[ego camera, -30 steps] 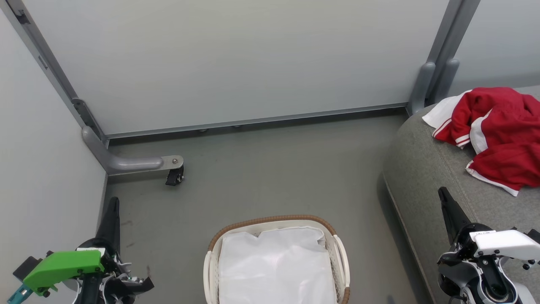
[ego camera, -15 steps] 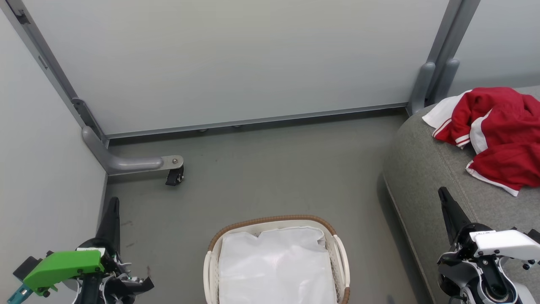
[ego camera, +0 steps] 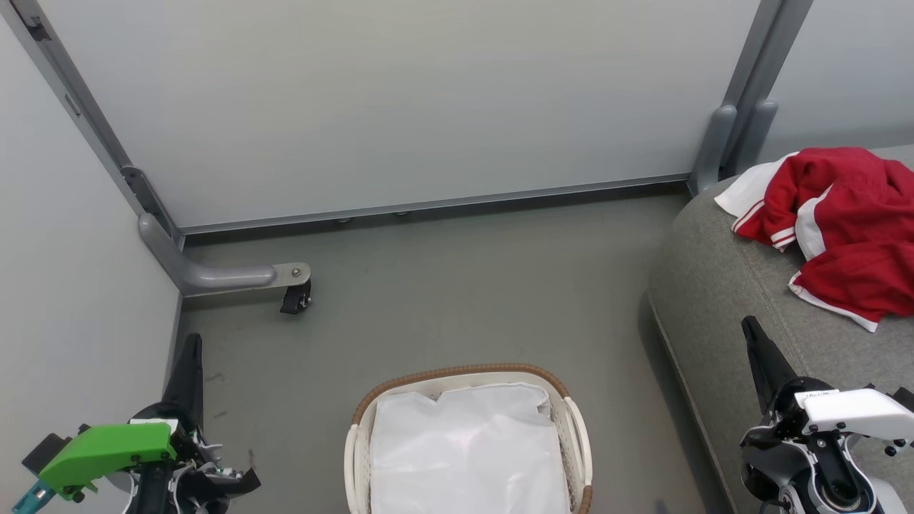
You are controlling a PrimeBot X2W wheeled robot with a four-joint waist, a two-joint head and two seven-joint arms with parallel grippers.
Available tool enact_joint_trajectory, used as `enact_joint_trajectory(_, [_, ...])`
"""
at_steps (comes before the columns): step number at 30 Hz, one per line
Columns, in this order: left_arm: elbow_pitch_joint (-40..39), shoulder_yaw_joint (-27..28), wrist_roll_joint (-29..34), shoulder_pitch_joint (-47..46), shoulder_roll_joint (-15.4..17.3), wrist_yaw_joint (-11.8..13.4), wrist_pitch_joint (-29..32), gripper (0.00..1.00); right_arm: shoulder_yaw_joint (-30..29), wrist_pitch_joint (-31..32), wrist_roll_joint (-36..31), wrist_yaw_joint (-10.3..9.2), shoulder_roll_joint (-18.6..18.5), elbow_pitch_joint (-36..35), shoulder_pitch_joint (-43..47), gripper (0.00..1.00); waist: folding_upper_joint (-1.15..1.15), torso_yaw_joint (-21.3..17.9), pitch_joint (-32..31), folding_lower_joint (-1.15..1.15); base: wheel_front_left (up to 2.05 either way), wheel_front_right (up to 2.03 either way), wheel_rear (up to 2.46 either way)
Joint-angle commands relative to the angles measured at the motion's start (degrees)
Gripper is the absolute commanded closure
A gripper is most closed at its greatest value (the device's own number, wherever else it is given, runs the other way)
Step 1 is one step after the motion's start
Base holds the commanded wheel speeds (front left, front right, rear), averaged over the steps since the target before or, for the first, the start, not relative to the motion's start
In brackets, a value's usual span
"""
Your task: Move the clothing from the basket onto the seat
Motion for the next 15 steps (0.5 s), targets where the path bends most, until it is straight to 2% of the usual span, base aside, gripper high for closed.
enact_joint_trajectory(1, [-0.1, 0.1, -0.2, -0.6, 0.4, -0.3, 0.2, 1.00, -0.1, 0.2, 0.2, 0.00, -0.3, -0.2, 0.4, 1.00, 0.00, 0.0, 0.0, 0.00, 0.00, 0.00, 0.00])
enact_joint_trajectory(15, [-0.1, 0.1, -0.2, -0.6, 0.4, -0.3, 0.2, 1.00, -0.1, 0.2, 0.2, 0.00, -0.3, -0.2, 0.4, 1.00, 0.00, 0.0, 0.0, 0.00, 0.00, 0.00, 0.00])
